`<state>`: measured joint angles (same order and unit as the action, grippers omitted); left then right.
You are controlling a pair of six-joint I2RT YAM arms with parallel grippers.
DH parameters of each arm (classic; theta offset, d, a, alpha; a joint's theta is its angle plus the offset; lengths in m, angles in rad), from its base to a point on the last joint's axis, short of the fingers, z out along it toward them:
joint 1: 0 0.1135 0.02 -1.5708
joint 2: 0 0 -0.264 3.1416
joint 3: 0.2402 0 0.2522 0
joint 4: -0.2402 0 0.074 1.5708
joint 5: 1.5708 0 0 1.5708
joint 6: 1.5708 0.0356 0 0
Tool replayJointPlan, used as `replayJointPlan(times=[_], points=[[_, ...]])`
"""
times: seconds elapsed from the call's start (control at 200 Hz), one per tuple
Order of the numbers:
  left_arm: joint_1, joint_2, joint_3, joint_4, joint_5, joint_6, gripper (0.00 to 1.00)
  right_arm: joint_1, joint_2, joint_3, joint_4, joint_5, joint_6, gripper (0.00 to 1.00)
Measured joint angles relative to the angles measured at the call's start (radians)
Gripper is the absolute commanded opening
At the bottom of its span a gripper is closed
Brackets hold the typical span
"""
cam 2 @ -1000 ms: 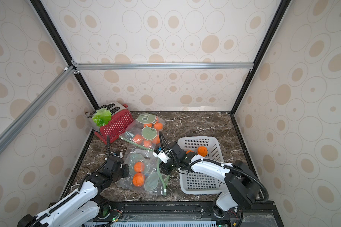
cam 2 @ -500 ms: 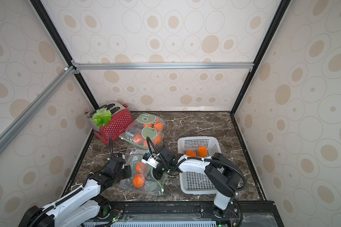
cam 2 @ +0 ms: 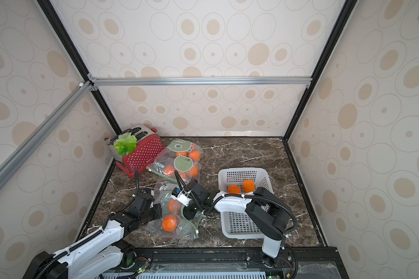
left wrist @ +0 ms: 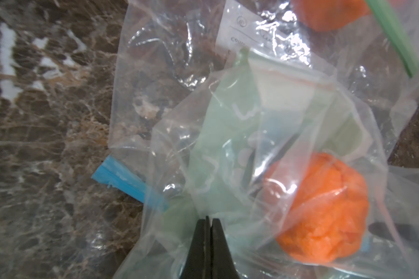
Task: Open the zip-top bag and take out the orange
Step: Pick up the orange from the zipper food storage bag.
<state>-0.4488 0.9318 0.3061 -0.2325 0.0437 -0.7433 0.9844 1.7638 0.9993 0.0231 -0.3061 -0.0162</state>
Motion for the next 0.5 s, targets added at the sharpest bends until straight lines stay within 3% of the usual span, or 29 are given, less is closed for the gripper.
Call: replayJointPlan(times=[0.19, 0.371, 0.496], points=[[0.0, 0.001, 0.029, -0.013, -0.001, 0.007, 0.0, 0.0, 0.002, 0.0, 0.023, 0.074, -0.01, 0.47], [0.0, 0.01, 0.06, -0.021, -0.003, 0.029, 0.42, 0.0, 0.034, 0.011, 0.03, 0.117, -0.016, 0.48], [0.0, 0.033, 0.104, -0.056, -0.009, 0.035, 0.57, 0.0, 0.039, 0.011, 0.032, 0.124, -0.016, 0.48]])
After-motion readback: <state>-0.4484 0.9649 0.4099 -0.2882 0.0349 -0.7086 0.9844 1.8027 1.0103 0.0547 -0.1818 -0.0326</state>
